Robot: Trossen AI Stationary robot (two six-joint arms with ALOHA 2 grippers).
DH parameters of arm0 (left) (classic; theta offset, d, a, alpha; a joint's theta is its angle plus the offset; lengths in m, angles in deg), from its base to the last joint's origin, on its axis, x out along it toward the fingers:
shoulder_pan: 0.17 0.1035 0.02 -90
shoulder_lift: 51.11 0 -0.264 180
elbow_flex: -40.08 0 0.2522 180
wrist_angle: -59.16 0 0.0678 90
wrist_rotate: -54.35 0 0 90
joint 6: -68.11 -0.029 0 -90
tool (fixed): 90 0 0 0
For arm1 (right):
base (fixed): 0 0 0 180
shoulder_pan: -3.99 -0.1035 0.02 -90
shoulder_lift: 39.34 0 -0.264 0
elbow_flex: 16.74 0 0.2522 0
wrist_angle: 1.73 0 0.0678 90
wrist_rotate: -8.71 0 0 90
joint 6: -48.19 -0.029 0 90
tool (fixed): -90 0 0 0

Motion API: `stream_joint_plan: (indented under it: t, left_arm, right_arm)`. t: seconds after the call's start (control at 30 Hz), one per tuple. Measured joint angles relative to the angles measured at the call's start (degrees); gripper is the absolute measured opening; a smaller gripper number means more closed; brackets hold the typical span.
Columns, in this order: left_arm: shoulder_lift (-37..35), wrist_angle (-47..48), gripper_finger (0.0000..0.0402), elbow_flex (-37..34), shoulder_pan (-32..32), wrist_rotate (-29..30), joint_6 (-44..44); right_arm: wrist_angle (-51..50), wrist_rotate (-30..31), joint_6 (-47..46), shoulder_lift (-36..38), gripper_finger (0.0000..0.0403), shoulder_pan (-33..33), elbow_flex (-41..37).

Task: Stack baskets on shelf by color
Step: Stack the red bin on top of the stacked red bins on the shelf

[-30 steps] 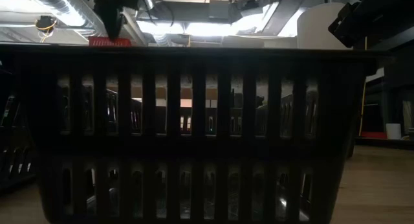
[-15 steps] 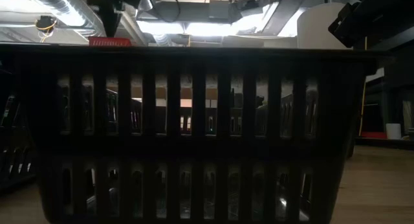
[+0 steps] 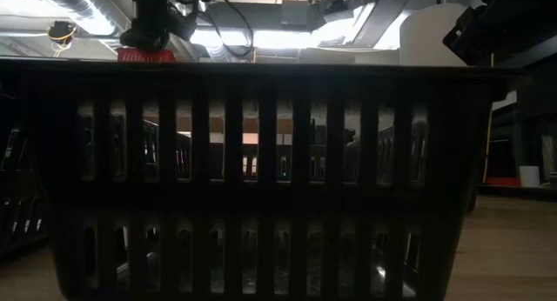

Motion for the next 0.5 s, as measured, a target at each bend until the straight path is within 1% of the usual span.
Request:
stream_joint_plan:
  t: [0.13,0.23,0.33,0.43,0.5]
  left_arm:
    - [0.0,-0.2,0.0016,-1.2,-1.1,2.1,2.3]
    - [0.0,-0.2,0.0004,-1.3,-1.6,2.6,2.7]
    - [0.0,-0.4,0.0003,-1.1,-2.1,5.0,2.0]
    - [0.0,-0.5,0.0008,1.4,-2.4,7.7,2.4]
    - [0.0,-0.3,0.0009,3.8,-2.4,7.8,2.7]
  right_arm:
    - [0.0,0.0,0.0,0.0,0.0174,0.0,0.0]
    - [0.0,0.0,0.0,0.0,0.0174,0.0,0.0]
    - [0.0,0.0,0.0,0.0,0.0174,0.0,0.0]
    - [-0.1,0.0,0.0,0.0,0.0174,0.0,0.0]
    - [-0.1,0.0,0.0,0.0,0.0174,0.0,0.0]
